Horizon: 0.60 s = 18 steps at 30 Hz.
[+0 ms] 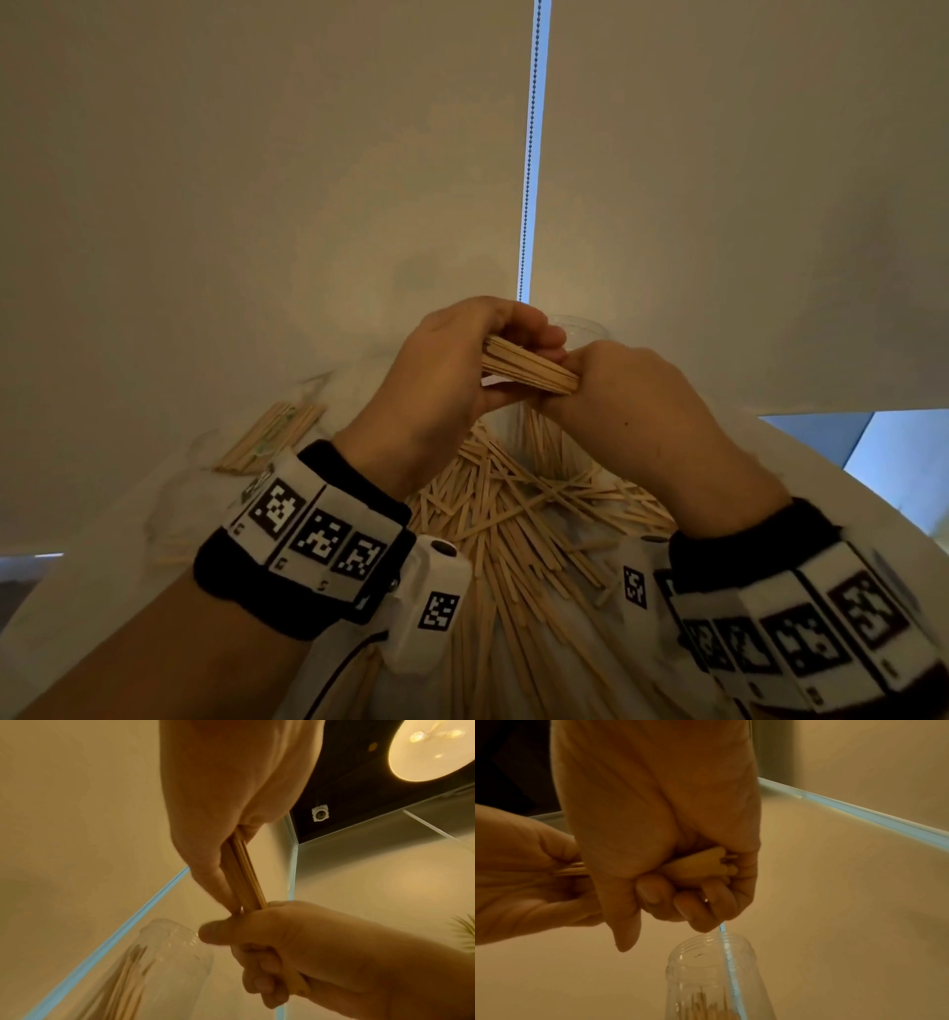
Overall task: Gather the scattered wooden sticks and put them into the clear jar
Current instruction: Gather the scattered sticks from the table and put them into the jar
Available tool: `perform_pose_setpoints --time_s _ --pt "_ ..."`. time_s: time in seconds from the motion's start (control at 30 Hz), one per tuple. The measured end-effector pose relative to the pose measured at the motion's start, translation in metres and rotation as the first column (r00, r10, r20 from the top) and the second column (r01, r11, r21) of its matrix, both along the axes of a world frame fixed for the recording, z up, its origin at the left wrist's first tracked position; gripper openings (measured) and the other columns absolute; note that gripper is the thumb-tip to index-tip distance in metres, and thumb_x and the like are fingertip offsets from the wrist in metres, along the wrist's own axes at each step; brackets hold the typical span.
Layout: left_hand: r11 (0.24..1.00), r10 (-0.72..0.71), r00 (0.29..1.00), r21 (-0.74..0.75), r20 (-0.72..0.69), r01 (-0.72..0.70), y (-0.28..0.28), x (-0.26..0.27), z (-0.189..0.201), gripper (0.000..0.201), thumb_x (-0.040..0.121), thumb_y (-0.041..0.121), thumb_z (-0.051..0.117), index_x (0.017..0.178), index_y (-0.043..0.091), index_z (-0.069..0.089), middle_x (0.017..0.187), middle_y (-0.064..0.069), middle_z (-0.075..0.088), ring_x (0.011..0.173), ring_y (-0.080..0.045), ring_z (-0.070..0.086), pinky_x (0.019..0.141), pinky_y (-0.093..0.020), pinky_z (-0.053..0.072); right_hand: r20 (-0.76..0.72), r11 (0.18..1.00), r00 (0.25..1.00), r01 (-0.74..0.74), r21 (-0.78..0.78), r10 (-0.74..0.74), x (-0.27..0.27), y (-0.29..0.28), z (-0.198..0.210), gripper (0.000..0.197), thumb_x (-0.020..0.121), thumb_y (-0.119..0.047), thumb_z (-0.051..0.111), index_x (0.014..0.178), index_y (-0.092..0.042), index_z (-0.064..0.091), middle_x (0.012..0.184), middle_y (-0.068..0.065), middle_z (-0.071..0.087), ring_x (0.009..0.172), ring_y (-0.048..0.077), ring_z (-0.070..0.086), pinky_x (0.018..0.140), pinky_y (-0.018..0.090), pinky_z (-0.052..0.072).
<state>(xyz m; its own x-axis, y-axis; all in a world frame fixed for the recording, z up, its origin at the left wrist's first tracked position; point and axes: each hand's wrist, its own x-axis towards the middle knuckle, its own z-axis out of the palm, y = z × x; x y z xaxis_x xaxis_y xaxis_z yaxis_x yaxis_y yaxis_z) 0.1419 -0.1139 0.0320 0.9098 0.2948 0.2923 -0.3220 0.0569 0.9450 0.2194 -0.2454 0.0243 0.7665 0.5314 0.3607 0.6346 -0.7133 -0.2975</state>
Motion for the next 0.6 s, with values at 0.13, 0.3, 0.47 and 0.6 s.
perform_pose_setpoints --time_s 0.13,0.3,0.47,0.6 --pt "0.914 0.182 0.978 0.385 -0.106 -0.128 0.009 -0.002 -0.001 0.030 0.102 0.026 0.050 0.091 0.010 0.073 0.086 -0.005 0.075 0.078 -0.018 0.074 0.068 -0.026 0.062 0.068 0.997 0.994 0.081 -0.010 -0.080 -0.002 0.005 -0.002 0.025 0.091 -0.046 0.057 0.095 -0.027 0.072 0.069 -0.006 0.061 0.061 0.015 0.060 0.059 0.028 0.053" --pt "0.788 0.262 0.965 0.581 -0.015 -0.205 0.011 -0.001 -0.010 0.044 0.098 0.047 0.057 0.070 0.015 0.070 0.054 -0.002 0.066 0.038 -0.008 0.050 0.044 -0.017 0.041 0.163 0.998 0.986 0.037 -0.058 -0.027 -0.009 0.012 -0.010 0.022 0.088 -0.044 0.060 0.103 -0.029 0.066 0.080 -0.004 0.064 0.066 0.014 0.060 0.064 0.031 0.056" --pt "0.828 0.401 0.915 0.411 0.043 -0.382 0.029 0.010 -0.017 0.049 0.095 0.039 0.064 0.051 0.017 0.058 0.046 0.002 0.051 0.040 -0.012 0.041 0.046 -0.024 0.037 0.177 0.996 0.981 -0.087 0.007 0.084 -0.011 0.006 0.003 0.037 0.083 -0.061 0.065 0.098 -0.030 0.051 0.088 -0.008 0.058 0.076 0.012 0.056 0.065 0.030 0.047" --pt "0.934 0.346 0.937 0.120 -0.051 -0.338 0.036 0.016 -0.022 0.040 0.096 0.036 0.064 0.063 0.012 0.060 0.051 -0.002 0.045 0.042 -0.014 0.034 0.045 -0.025 0.028 0.183 0.966 0.976 -0.157 0.206 0.120 -0.012 0.006 0.006 0.048 0.092 -0.069 0.041 0.088 -0.027 0.063 0.069 -0.007 0.058 0.065 0.008 0.054 0.057 0.025 0.041"
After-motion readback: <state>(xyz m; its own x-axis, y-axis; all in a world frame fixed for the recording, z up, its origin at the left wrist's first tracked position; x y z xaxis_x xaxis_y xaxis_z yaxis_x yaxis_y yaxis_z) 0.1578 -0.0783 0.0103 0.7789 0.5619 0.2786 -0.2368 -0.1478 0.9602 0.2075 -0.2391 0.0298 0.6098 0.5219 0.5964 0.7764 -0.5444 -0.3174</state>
